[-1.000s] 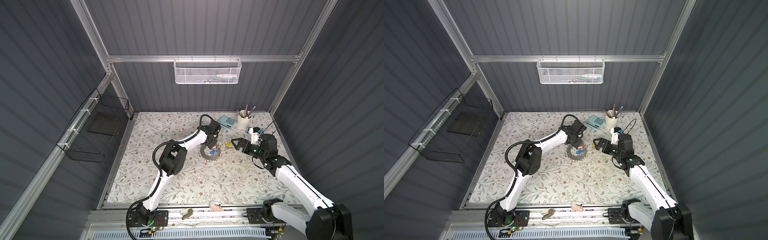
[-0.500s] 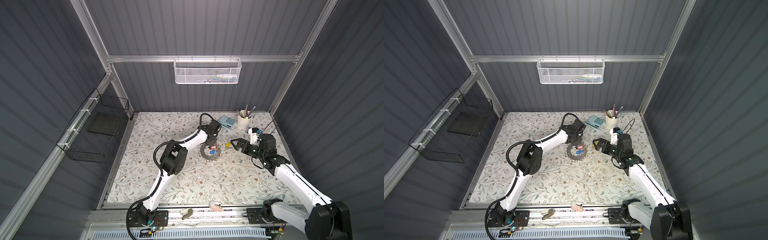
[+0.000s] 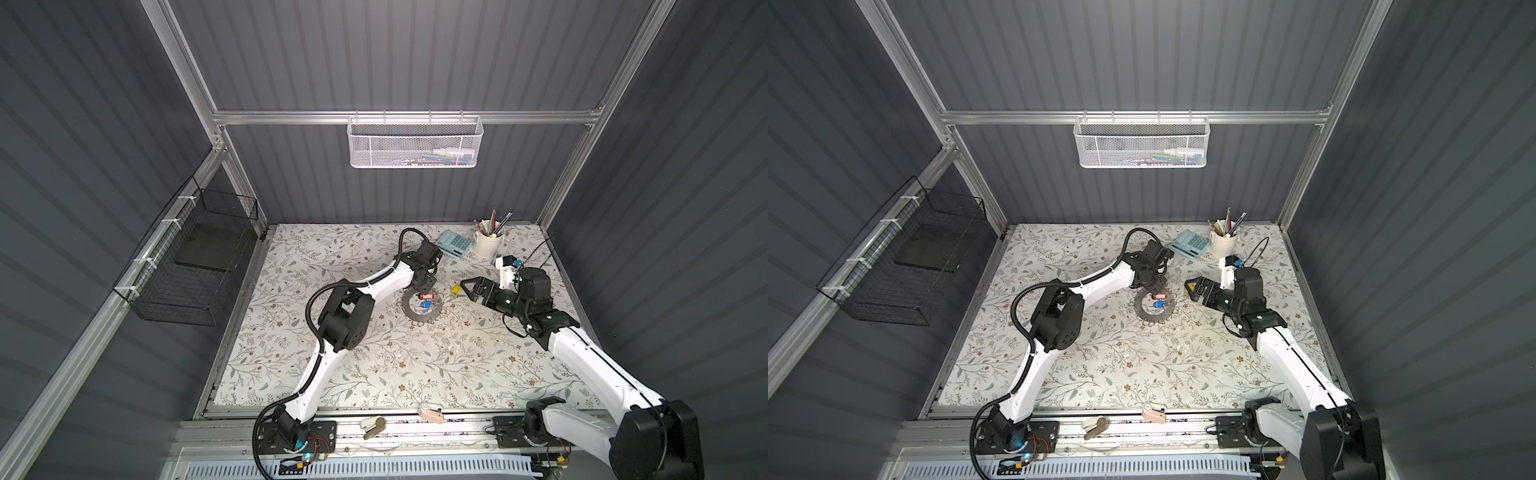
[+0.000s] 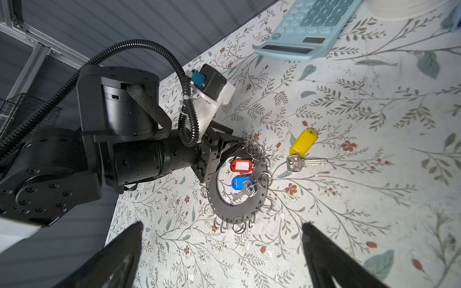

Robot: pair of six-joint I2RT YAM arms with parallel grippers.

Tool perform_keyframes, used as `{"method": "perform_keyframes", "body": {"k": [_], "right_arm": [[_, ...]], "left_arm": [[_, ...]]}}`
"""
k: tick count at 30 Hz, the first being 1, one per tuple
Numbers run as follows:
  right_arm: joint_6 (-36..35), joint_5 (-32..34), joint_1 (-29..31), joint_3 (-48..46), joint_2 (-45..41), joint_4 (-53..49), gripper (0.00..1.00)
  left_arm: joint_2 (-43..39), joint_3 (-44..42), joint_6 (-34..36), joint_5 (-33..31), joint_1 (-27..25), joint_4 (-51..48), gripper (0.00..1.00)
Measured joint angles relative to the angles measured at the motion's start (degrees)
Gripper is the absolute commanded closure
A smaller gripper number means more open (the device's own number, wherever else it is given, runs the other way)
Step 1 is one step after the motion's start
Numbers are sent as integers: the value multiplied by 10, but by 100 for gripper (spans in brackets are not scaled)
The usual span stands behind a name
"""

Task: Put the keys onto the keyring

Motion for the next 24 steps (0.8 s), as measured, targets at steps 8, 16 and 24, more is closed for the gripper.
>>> {"method": "perform_keyframes", "body": {"k": [8, 16, 24], "right_arm": [[2, -3, 0, -1, 1, 4, 1], [5, -9, 0, -1, 1, 7, 1], [4, -9, 0, -1, 1, 7, 1]], "left_arm": [[-45, -55, 0, 18, 0, 30, 59], [-66, -75, 12, 24, -3, 47, 59], [-64, -75, 18, 24, -4, 49, 60]]}}
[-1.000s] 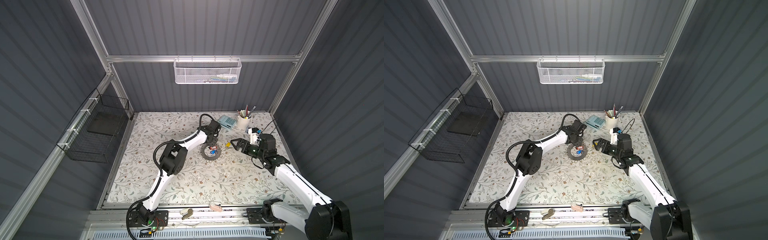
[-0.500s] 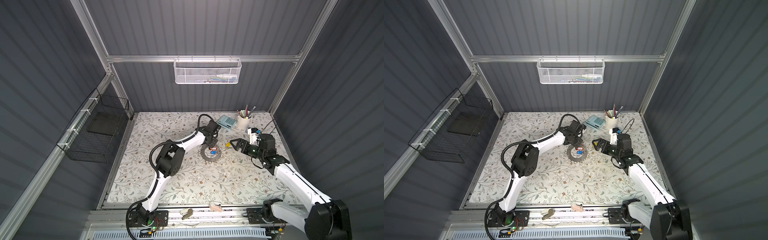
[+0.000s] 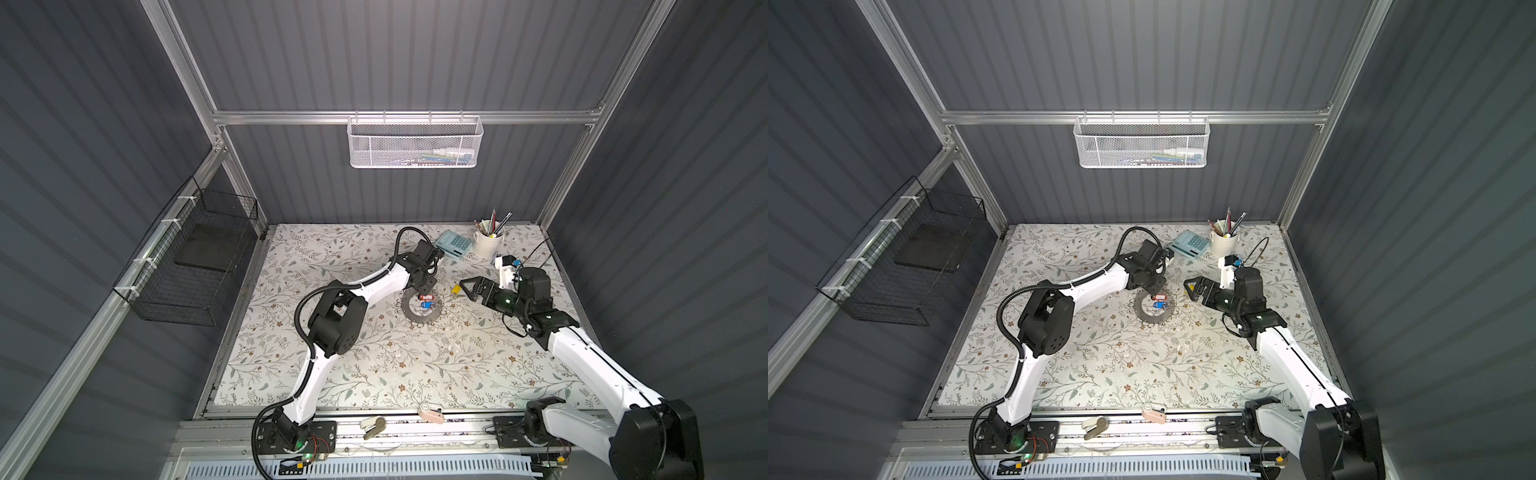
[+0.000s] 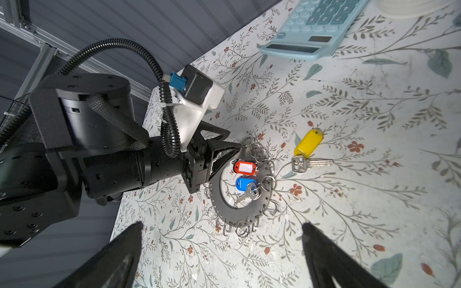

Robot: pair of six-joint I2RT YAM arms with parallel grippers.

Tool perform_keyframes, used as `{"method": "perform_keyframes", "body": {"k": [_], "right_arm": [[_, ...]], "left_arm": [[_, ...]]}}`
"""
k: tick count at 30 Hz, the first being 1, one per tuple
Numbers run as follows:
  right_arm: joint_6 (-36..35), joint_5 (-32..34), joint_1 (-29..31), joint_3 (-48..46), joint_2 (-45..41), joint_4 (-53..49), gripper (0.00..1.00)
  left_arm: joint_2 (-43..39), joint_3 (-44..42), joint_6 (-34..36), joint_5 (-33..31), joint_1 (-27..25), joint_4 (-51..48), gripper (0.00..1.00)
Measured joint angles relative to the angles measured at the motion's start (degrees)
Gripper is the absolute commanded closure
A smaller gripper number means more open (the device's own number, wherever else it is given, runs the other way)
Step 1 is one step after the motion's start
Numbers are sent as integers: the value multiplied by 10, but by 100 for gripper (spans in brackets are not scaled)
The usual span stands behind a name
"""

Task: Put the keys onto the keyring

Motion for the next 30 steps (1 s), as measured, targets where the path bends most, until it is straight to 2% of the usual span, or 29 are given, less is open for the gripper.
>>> {"method": "perform_keyframes", "body": {"k": [13, 21, 30], "right_arm": [[0, 0, 0, 0, 0, -4, 1], [-1, 0, 0, 0, 0, -4, 1], [-2, 1, 0, 0, 24, -5, 1]], "left_arm": [[28, 1, 2, -1, 0, 0, 63], [37, 14, 0, -29, -2, 0, 75], [51, 37, -3, -57, -3, -2, 78]]}}
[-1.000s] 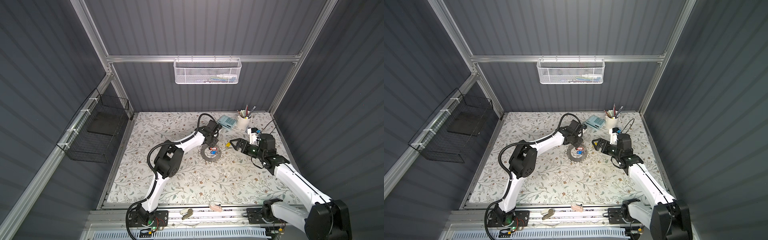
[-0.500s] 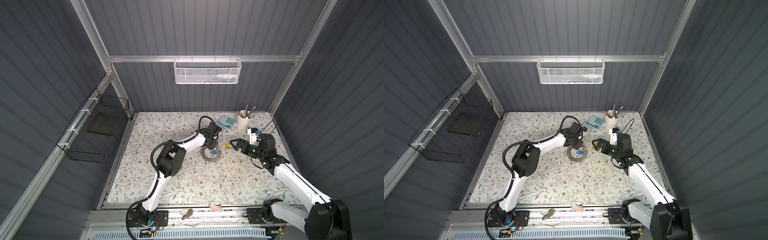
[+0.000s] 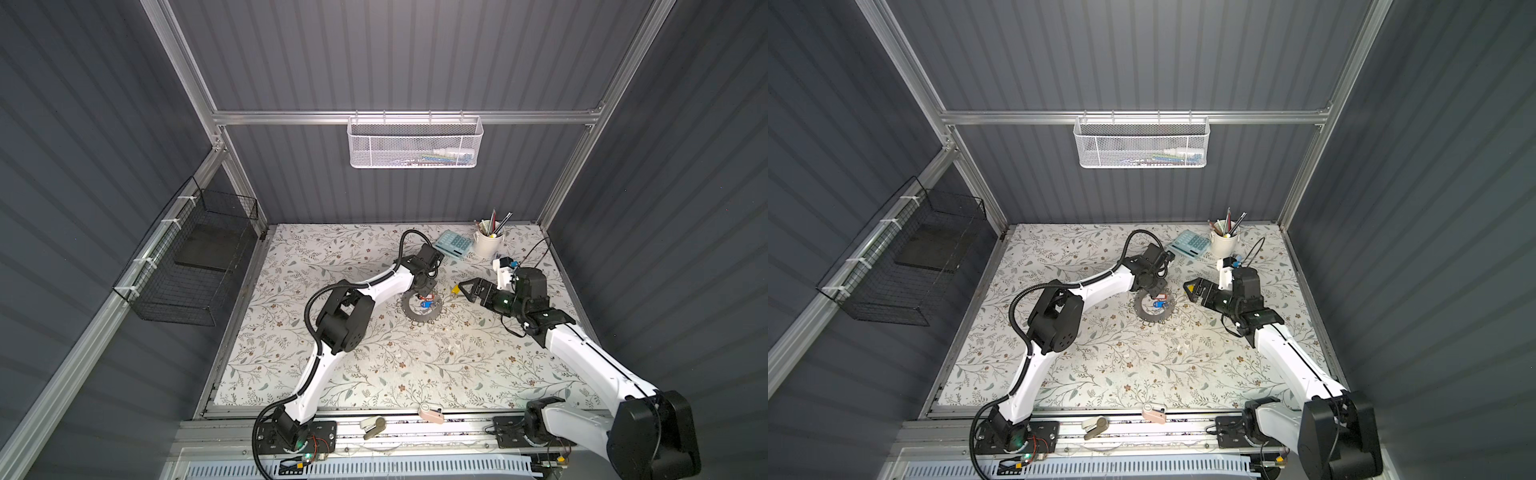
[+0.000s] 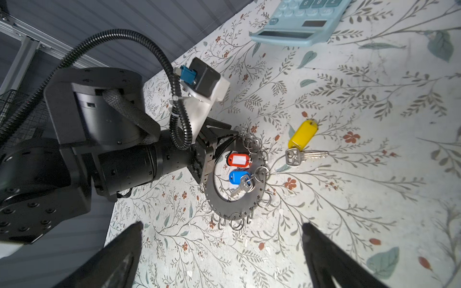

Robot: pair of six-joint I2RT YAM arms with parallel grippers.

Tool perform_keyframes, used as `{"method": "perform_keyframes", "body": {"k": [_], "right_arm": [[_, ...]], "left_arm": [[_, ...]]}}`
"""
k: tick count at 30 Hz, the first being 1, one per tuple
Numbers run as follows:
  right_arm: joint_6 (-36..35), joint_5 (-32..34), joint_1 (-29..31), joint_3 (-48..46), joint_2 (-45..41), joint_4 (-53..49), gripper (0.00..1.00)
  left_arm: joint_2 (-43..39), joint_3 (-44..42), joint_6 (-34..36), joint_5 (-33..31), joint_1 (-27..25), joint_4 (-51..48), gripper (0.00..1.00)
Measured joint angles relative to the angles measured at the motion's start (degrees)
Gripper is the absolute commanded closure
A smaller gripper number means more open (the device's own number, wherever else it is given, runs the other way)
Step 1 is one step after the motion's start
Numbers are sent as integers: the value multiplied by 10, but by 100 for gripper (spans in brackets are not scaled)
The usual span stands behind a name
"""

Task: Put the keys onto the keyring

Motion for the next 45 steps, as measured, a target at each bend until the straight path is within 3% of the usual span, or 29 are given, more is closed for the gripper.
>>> {"method": "perform_keyframes", "body": {"k": [15, 32, 45], "right_arm": [[-1, 0, 0, 0, 1, 2, 1], [-2, 0, 0, 0, 1, 2, 1], [-1, -1, 0, 0, 17, 11, 1]], "left_arm": [[12, 23, -17, -14, 0, -23, 81], [26, 49, -68, -37, 0, -51, 100], [10, 20, -106, -12, 0, -35, 100]]}}
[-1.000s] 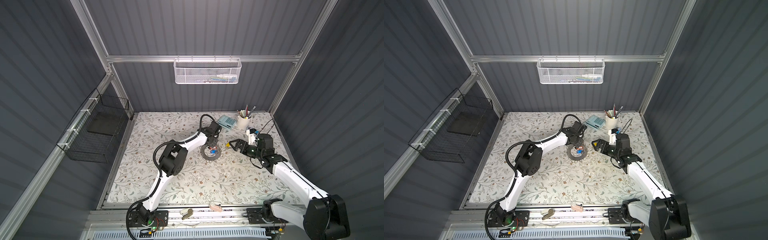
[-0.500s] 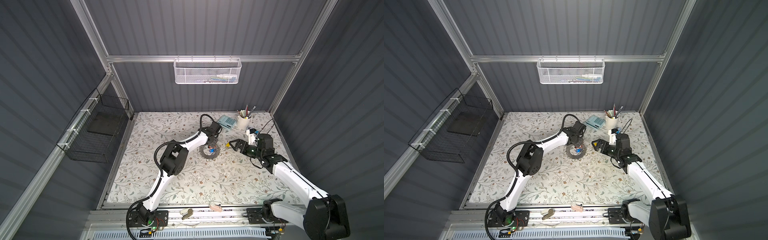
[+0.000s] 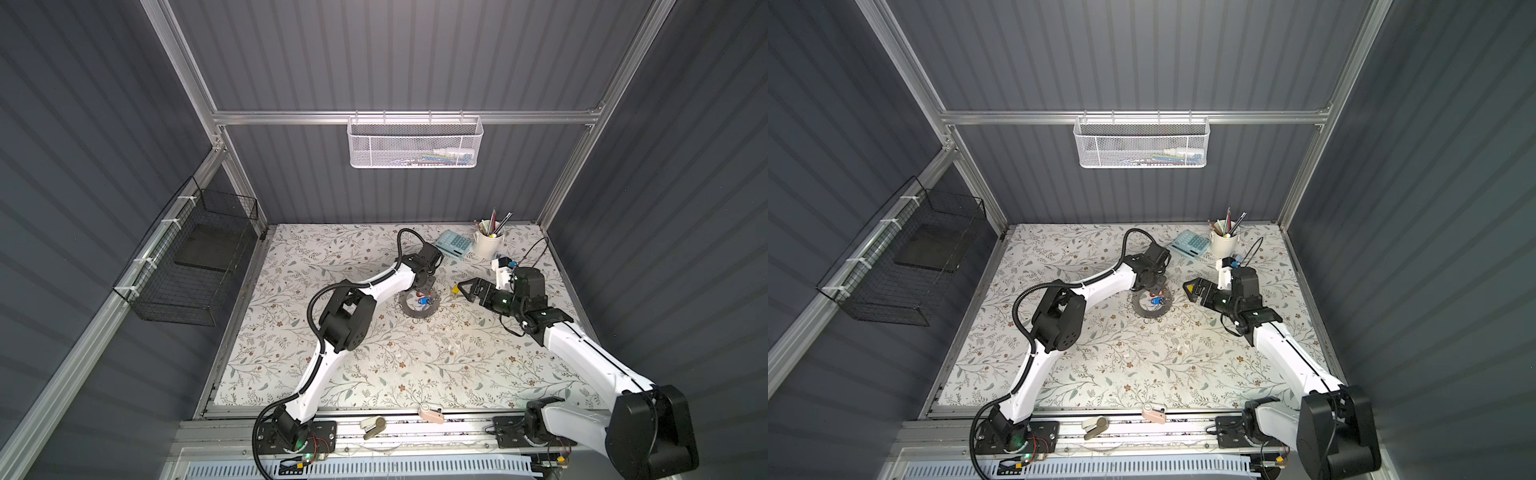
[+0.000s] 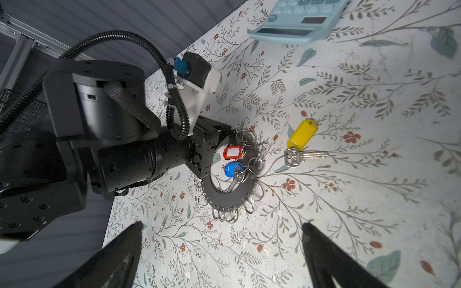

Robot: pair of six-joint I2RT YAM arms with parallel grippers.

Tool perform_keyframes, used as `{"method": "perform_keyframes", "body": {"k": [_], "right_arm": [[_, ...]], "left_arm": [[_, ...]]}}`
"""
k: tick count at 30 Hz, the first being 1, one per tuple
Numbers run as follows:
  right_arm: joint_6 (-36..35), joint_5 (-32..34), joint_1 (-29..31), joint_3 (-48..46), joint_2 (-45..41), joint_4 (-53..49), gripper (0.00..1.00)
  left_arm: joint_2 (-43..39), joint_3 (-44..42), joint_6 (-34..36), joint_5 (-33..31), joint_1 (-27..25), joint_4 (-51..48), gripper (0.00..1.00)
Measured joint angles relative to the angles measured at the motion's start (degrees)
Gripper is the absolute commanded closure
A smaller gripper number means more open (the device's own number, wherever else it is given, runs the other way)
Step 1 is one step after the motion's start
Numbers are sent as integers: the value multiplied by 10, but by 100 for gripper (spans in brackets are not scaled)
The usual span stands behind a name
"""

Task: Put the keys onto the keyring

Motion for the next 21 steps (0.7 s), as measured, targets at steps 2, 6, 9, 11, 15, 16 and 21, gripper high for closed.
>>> {"method": "perform_keyframes", "body": {"k": [2, 6, 9, 11, 15, 16, 21], "right_arm": [[1, 0, 0, 0, 6, 3, 1], [3, -2, 0, 0, 12, 4, 1], [4, -3, 0, 0, 12, 5, 1], [6, -4, 0, 0, 12, 5, 1], [9, -4, 0, 0, 12, 7, 1], [10, -5, 0, 1, 12, 8, 1], [13, -6, 0, 3, 18, 12, 1]], "left_arm": [[-14, -24, -2, 12, -1, 8, 100], [-42, -70, -5, 31, -7, 19, 100], [-68, -112, -9, 46, -15, 26, 100], [-84, -144, -11, 56, -22, 28, 100], [-113, -190, -20, 68, -38, 32, 100], [-122, -199, -23, 71, -41, 31, 100], [-159, -212, -40, 68, -46, 28, 100]]}}
